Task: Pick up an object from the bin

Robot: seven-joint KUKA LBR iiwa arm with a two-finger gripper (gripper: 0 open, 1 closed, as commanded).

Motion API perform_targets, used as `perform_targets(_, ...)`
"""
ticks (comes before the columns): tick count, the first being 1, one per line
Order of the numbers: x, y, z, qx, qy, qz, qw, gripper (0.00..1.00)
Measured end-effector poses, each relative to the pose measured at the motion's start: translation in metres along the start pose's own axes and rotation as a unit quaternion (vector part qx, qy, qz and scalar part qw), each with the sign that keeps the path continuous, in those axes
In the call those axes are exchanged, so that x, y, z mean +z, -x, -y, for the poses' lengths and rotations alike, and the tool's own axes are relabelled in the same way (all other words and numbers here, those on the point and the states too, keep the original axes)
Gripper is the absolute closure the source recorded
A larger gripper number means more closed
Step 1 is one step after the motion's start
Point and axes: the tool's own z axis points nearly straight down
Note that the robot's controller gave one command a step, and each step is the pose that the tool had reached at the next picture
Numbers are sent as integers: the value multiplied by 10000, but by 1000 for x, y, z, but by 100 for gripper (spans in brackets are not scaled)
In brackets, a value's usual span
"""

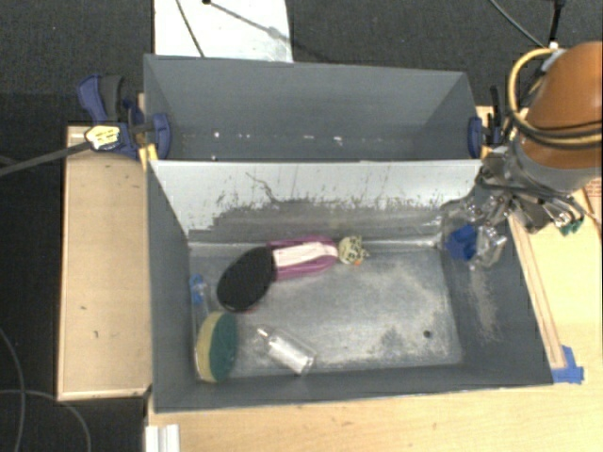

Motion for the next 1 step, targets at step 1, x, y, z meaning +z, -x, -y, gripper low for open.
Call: perform_targets(1, 0, 0, 0, 22, 2, -3, 10000, 100)
